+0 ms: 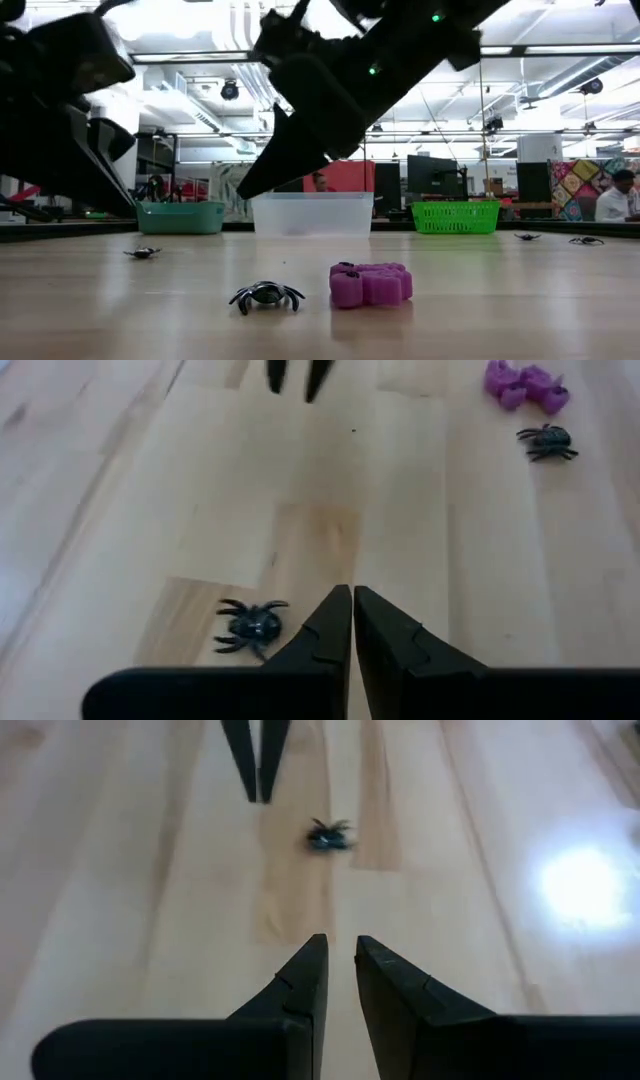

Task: Sort Halloween decoration
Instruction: Put the black spider toy into the green bin

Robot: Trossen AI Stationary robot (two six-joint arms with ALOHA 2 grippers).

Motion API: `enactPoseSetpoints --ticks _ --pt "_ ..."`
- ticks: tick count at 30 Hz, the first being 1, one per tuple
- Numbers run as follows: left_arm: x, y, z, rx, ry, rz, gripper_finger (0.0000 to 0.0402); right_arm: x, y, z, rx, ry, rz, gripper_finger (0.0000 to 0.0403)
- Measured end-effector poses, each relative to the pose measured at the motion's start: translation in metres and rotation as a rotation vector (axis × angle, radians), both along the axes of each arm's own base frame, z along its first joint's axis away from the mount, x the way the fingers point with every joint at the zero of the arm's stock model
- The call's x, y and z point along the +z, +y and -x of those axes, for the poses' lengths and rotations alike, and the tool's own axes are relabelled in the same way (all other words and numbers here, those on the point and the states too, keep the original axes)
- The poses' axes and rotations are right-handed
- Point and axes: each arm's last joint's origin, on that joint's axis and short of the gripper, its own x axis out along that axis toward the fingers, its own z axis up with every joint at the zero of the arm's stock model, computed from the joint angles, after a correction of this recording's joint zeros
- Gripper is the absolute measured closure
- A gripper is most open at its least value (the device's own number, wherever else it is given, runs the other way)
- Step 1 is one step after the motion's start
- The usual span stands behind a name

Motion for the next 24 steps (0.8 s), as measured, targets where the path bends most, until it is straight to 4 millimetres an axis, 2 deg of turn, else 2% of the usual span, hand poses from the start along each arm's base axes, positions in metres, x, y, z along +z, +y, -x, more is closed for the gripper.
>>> enactPoseSetpoints --ticks 6,11,16,24 --pt "-0.010 0.011 0.007 0.070 -0.055 -0.002 0.0402 0.002 -0.039 -0.007 0.082 0.032 -0.083 0.0351" --pt "-0.012 0.012 0.009 0.095 -0.060 -0.001 0.0386 0.002 -0.049 -0.009 0.100 0.036 -0.125 0.0351" --pt "-0.013 0.012 0.009 0.100 -0.063 -0.005 0.0328 0.014 -0.046 -0.005 0.092 0.028 -0.143 0.0351" --pt "-0.014 0.015 0.010 0.124 -0.061 -0.063 0.0200 0.046 -0.029 0.005 0.116 -0.031 -0.176 0.0351"
